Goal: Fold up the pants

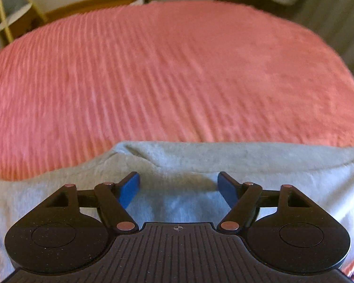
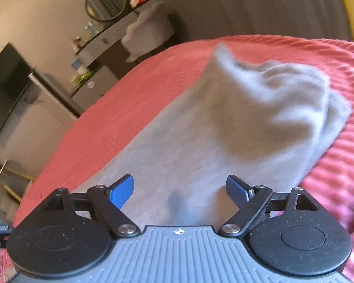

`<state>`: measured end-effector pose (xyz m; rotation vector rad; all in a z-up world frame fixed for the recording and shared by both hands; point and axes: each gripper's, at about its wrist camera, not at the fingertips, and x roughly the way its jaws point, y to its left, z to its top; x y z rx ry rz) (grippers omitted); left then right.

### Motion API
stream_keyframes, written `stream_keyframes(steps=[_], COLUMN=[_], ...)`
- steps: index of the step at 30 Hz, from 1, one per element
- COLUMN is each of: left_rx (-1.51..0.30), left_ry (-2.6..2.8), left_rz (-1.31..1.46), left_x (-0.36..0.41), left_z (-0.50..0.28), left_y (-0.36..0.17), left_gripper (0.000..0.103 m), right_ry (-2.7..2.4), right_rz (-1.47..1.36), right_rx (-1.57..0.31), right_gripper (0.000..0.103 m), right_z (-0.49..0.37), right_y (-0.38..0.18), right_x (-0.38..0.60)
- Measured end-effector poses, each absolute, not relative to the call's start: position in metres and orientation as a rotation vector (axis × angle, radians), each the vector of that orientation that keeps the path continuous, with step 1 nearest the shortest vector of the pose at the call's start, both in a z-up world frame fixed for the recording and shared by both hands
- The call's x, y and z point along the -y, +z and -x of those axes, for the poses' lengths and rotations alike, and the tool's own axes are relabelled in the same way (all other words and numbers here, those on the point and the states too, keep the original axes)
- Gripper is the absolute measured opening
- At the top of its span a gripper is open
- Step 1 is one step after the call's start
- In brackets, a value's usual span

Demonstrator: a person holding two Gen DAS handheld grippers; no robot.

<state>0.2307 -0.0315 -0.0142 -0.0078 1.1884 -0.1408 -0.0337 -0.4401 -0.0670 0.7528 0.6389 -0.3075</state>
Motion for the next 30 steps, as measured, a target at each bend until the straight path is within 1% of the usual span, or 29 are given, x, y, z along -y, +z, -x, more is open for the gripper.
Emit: stream_keyframes(steps=[1, 3, 5, 6, 7, 9, 12, 14, 18, 20, 21, 22, 23, 24, 25, 28, 30], left_rx=[-1.221, -1.278, -1.284, -1.268, -1.252, -1.213, -1.082, -0.966, -0.955, -0.943, -0.938, -0.931, -0.924, -0.920, -0.917, -0.916, -0.918], left_ry=[-0.126, -0.083, -0.052, -0.030, -0.022, -0.018, 0.001, 0.045, 0.052, -0.006, -0.031, -0.056, -0.079, -0.099, -0.111, -0.138, -0.148], left_rz=[0.014, 0.009, -0.030, -0.043, -0.038, -0.005, -0.010, -0.102, -0.118, -0.103, -0.092, -0.076, -0.063, -0.049, -0.028, 0.054, 0.112], left_x=[0.032, 0.036, 0.040, 0.040, 0.039, 0.034, 0.031, 0.035, 0.040, 0.044, 0.046, 0.047, 0.048, 0.048, 0.048, 0.039, 0.027], left_z=[-0.234, -0.242, -0.246, -0.247, -0.249, -0.249, -0.244, -0.244, -0.241, -0.227, -0.217, -0.204, -0.194, -0.182, -0.172, -0.142, -0.120], left_y=[-0.018, -0.030, -0.037, -0.037, -0.036, -0.032, -0.015, -0.002, -0.003, -0.003, -0.004, -0.004, -0.004, -0.004, -0.006, -0.005, -0.007], left_gripper=[0.070, 0.057, 0.022, 0.012, 0.006, 0.004, 0.001, 0.001, 0.002, 0.014, 0.019, 0.028, 0.037, 0.040, 0.042, 0.054, 0.057], right_ry=[-0.298, -0.274, -0.269, -0.278, -0.292, -0.316, -0.382, -0.450, -0.578, -0.603, -0.604, -0.609, -0.607, -0.593, -0.583, -0.543, -0.528], right_rz=[-0.738, -0.715, -0.705, -0.705, -0.708, -0.714, -0.697, -0.673, -0.655, -0.663, -0.662, -0.666, -0.677, -0.699, -0.730, -0.862, -0.938], right_rx=[-0.649, -0.662, -0.665, -0.665, -0.666, -0.652, -0.619, -0.587, -0.541, -0.514, -0.509, -0.518, -0.533, -0.546, -0.554, -0.548, -0.551], right_gripper=[0.086, 0.086, 0.086, 0.086, 0.086, 0.086, 0.086, 0.086, 0.086, 0.086, 0.086, 0.081, 0.070, 0.063, 0.053, 0.053, 0.053], right_z=[0.031, 0.027, 0.028, 0.030, 0.032, 0.040, 0.046, 0.053, 0.069, 0.079, 0.081, 0.082, 0.080, 0.077, 0.076, 0.071, 0.068], right_y=[-0.067, -0.065, -0.064, -0.064, -0.065, -0.064, -0.059, -0.054, -0.046, -0.045, -0.046, -0.049, -0.053, -0.057, -0.061, -0.080, -0.088], right_x=[0.436, 0.431, 0.430, 0.432, 0.435, 0.443, 0.454, 0.469, 0.502, 0.515, 0.522, 0.528, 0.534, 0.542, 0.548, 0.570, 0.579])
